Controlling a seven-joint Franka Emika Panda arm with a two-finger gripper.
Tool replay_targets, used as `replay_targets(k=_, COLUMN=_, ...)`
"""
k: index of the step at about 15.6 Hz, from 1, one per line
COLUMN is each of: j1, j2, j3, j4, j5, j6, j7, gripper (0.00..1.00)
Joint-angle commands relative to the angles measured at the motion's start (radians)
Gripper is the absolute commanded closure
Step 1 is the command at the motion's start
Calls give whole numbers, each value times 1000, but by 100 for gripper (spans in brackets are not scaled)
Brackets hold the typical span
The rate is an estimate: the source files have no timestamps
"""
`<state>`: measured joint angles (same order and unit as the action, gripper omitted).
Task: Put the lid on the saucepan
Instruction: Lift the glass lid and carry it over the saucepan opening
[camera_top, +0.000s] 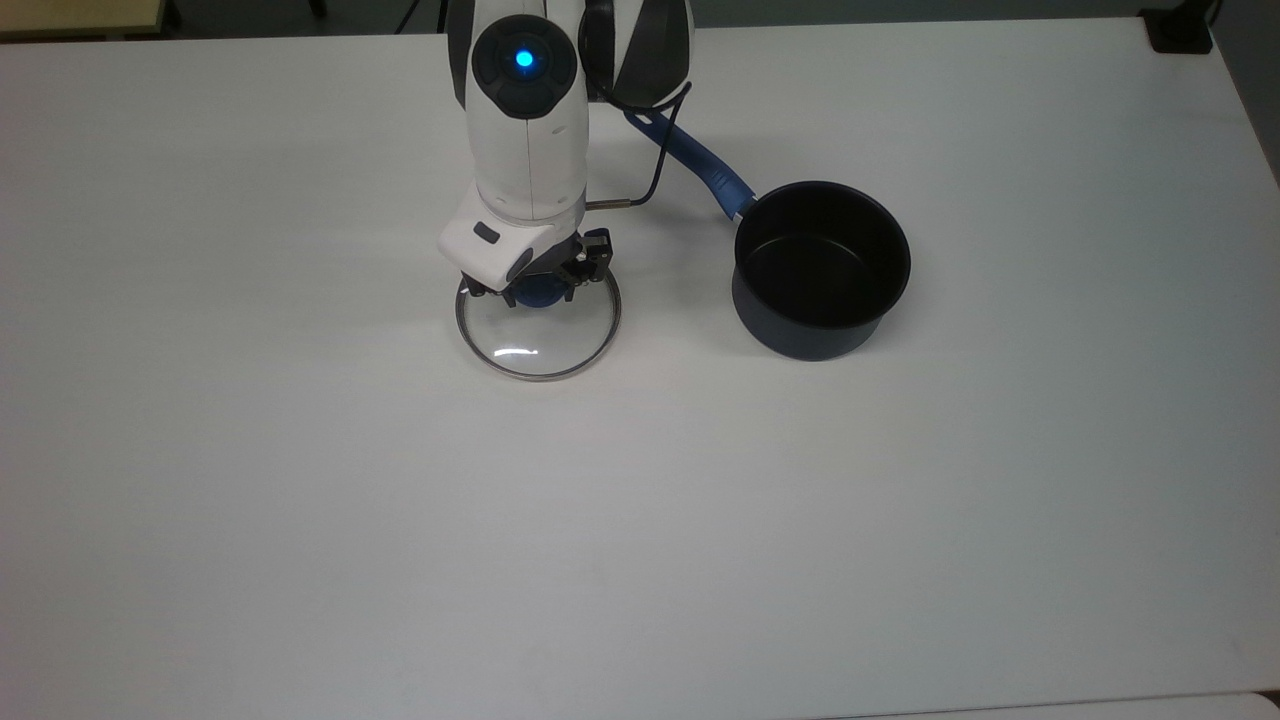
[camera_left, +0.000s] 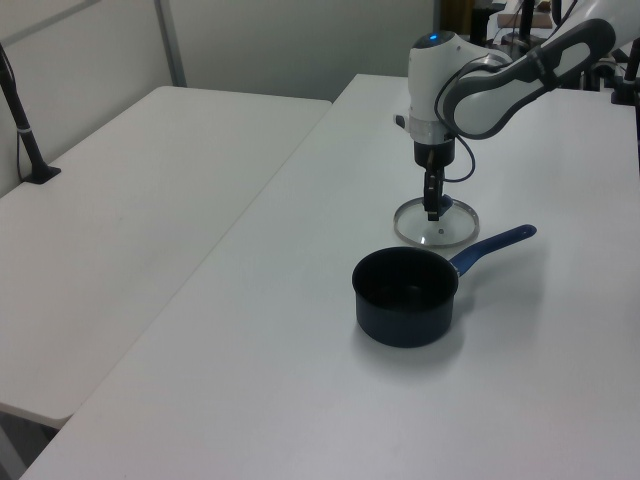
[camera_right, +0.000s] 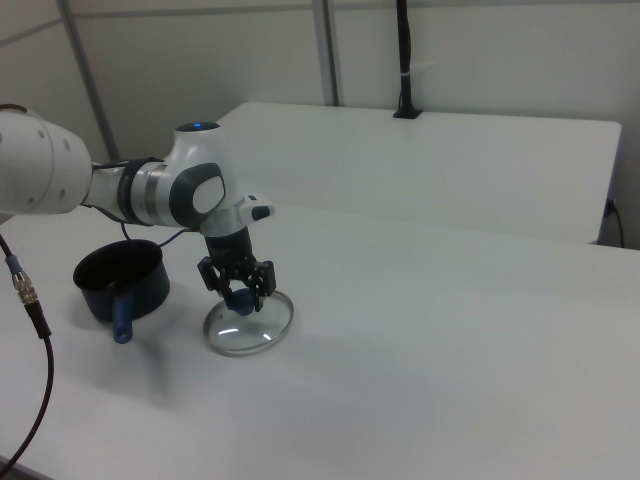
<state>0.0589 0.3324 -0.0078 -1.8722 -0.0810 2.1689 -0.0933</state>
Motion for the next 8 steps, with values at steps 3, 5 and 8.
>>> replay_targets(k=3, j1=12, j2=-30, j3=23, j4=128, j5=41, j6=-112, j7=138, gripper=57)
replay_targets(k=5, j1=13, j2=-35, j3=61, j4=175, j5=64, j6=-176, j7=173, gripper=57)
replay_targets(k=8, j1=64, j2=-46, j3=114, j4=205, j5=64, j6=-208, j7=259, gripper=57)
